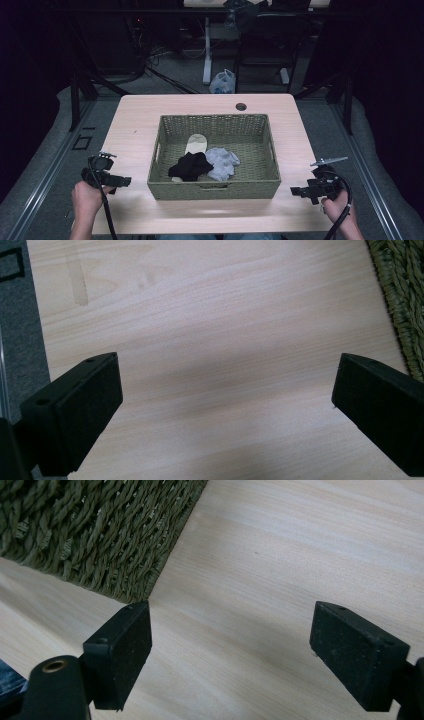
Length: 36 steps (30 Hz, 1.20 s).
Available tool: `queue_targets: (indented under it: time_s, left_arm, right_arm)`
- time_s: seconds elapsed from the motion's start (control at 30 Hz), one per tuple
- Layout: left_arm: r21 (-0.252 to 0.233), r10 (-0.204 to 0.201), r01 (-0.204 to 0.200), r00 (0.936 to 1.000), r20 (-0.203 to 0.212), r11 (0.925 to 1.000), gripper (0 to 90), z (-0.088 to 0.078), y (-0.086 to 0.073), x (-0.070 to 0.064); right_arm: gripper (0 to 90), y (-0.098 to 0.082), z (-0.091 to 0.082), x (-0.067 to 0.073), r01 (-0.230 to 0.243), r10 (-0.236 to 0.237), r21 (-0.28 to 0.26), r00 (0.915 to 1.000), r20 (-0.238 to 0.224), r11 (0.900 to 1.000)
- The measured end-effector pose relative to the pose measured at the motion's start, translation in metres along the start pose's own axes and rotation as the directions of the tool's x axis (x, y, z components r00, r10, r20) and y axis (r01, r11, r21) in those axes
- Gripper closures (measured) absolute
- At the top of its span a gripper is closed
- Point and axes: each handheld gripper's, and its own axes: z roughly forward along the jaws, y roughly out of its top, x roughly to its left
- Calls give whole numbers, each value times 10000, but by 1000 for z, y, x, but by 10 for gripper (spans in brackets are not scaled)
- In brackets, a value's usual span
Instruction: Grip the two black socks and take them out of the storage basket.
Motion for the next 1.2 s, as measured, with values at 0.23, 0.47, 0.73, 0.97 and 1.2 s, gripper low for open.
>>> queue_targets:
  time_s: [0.23,0.47,0.73,0.97,1.2]
  left_arm:
    - [-66,152,-152,9999,-18,9999,0,-1,1,-2]
    - [-75,244,-244,9997,37,9997,0,-5,2,-4]
    - [-320,392,-389,9992,94,9987,0,-18,6,-10]
    - [-638,600,-591,9981,127,9962,0,-33,16,-20]
    - [-1056,924,-875,9948,431,9906,0,-48,25,-36]
  right_arm:
    - [170,0,0,2,121,-121,44,9999,39,9999]
    - [169,1,0,4,335,-337,187,9994,115,9993]
    - [172,1,0,5,405,-407,91,9989,214,9991]
    - [172,1,1,7,447,-450,127,9987,238,9989]
    - [172,1,1,7,476,-479,124,9985,263,9988]
